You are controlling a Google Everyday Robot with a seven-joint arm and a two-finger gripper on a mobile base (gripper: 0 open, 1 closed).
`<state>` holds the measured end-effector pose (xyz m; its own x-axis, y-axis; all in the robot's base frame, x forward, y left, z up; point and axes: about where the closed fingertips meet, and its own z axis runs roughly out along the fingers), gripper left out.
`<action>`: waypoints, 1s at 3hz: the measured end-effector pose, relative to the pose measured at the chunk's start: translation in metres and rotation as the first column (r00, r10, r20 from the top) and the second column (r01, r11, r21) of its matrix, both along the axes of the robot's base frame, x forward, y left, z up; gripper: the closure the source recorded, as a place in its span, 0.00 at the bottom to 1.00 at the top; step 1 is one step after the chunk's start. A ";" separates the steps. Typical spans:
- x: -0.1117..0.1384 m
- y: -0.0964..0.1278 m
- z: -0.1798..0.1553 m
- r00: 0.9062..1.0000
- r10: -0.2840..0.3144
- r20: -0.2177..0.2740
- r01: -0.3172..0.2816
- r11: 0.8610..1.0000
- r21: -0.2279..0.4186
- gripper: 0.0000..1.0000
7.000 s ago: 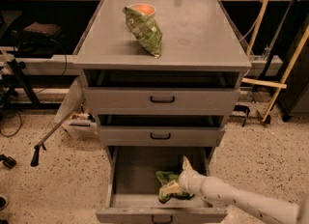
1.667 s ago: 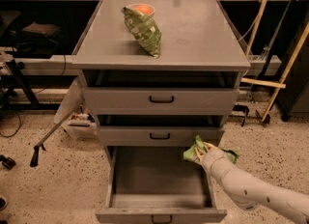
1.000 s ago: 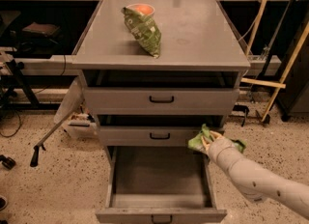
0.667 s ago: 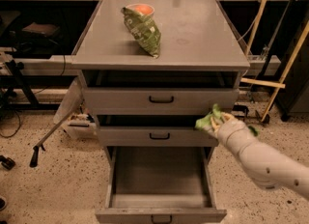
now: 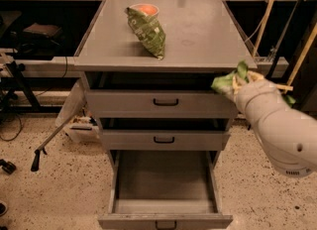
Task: Pick green rice chip bag from bottom drawer and place on counter
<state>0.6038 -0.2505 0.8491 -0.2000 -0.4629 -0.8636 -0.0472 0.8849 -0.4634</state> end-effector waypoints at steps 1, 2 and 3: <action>-0.007 0.023 0.119 0.991 -0.042 0.130 0.054 0.994 -0.090 1.00; -0.019 0.032 0.146 0.989 -0.046 0.143 0.063 0.991 -0.118 1.00; -0.019 0.032 0.145 0.989 -0.046 0.142 0.063 0.991 -0.117 1.00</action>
Offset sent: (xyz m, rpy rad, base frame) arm -0.0045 0.0172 0.0949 -0.0762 -0.1013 -0.0396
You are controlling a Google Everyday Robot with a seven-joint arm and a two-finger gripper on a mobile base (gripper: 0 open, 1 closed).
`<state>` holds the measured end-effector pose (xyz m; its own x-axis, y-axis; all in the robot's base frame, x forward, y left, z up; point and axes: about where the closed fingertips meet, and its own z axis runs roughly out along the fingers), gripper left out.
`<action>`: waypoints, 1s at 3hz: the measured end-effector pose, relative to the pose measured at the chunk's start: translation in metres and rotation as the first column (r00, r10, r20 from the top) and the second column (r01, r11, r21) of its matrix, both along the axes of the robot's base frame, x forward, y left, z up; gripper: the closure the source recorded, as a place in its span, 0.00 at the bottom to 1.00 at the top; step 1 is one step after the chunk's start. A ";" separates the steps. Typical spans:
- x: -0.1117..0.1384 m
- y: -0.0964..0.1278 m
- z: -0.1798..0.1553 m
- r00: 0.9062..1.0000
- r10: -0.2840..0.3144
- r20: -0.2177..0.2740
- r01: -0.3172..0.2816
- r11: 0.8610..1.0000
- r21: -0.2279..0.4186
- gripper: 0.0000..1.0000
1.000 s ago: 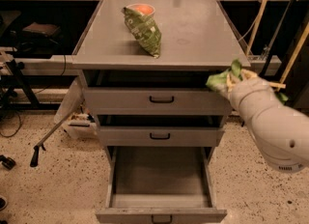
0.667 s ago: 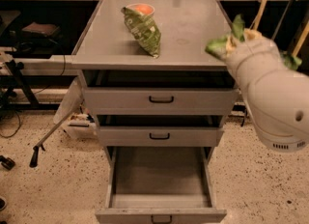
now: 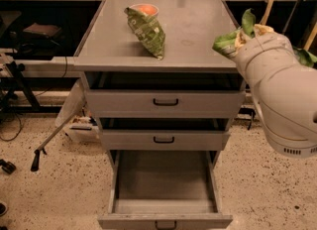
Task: Pick green rice chip bag from bottom drawer and place on counter
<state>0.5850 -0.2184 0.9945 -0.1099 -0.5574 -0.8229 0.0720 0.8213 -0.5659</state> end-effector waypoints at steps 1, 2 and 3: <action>0.012 0.017 0.038 0.998 0.035 0.046 -0.032 0.997 -0.069 1.00; 0.050 0.049 0.105 0.989 0.075 0.127 -0.061 0.992 -0.113 1.00; 0.101 0.080 0.154 0.980 0.096 0.172 -0.078 0.991 -0.106 1.00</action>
Offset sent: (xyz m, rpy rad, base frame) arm 0.1254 0.1265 0.2277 -0.2953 -0.2579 0.1556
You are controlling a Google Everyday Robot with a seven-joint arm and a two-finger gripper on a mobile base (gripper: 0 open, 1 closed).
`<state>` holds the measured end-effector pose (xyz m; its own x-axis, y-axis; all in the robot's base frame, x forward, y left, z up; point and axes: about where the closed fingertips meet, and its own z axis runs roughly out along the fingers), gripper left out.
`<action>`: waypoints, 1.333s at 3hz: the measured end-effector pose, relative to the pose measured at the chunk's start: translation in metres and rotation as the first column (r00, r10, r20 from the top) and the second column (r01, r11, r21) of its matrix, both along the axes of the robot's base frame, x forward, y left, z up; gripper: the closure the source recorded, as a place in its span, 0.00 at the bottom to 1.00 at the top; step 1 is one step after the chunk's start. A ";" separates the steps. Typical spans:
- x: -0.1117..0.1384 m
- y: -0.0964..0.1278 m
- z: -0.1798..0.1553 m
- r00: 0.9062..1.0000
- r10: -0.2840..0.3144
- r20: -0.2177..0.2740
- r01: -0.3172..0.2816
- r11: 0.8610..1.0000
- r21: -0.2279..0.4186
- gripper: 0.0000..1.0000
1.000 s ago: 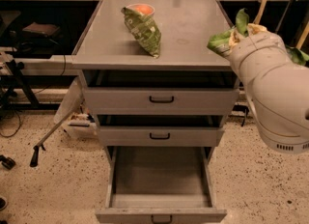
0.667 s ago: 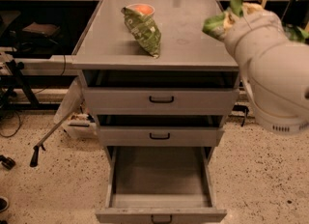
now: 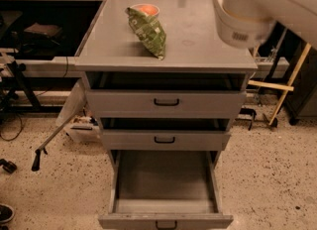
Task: Pick green rice chip bag from bottom drawer and place on counter
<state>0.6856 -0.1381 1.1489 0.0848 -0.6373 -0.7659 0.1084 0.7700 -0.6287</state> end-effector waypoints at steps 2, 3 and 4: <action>0.117 0.056 -0.036 0.989 0.023 -0.143 -0.028 0.999 -0.033 1.00; 0.158 0.050 -0.094 0.962 -0.028 -0.271 -0.003 0.994 -0.114 1.00; 0.183 0.022 -0.138 0.923 -0.133 -0.362 0.043 0.969 -0.244 1.00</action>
Offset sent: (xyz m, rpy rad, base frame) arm 0.2050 0.0873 -0.0826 -0.6501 0.3254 -0.0019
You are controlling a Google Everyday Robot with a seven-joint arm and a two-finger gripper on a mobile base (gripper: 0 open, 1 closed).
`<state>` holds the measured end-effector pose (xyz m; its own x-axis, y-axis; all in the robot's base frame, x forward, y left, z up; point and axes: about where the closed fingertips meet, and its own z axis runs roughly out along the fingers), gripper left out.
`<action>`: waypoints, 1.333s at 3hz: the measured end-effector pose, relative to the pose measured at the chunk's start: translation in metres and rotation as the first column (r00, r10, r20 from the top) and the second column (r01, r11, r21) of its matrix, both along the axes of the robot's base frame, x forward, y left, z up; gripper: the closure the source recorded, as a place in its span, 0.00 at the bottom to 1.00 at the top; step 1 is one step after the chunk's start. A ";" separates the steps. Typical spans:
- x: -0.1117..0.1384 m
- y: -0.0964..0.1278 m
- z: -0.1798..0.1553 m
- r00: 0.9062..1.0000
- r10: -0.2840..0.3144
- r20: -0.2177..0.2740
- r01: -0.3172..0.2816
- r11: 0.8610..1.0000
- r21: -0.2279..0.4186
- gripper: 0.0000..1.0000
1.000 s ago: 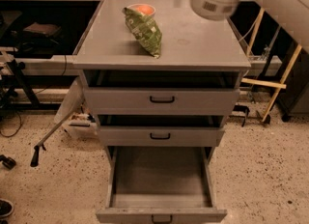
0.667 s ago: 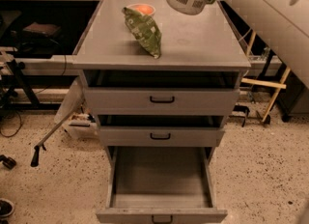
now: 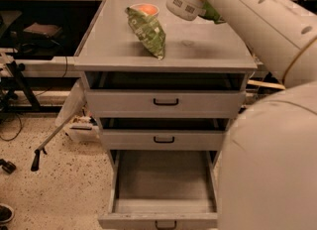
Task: Pick green rice chip bag from bottom drawer and place on counter
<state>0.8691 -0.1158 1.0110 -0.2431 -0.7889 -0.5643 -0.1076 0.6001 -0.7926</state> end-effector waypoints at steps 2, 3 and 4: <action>0.019 -0.070 -0.035 0.986 -0.097 -0.136 0.058 0.963 -0.265 1.00; 0.019 -0.068 -0.036 0.985 -0.084 -0.149 0.035 0.952 -0.304 1.00; 0.019 -0.068 -0.036 0.985 -0.084 -0.149 0.035 0.952 -0.304 1.00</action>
Offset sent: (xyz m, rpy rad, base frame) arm 0.0282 -0.1028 -0.0438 -0.3861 0.2426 -0.0645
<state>0.8882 -0.1839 0.9750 -0.3619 -0.8966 -0.2552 -0.2176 0.3475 -0.9121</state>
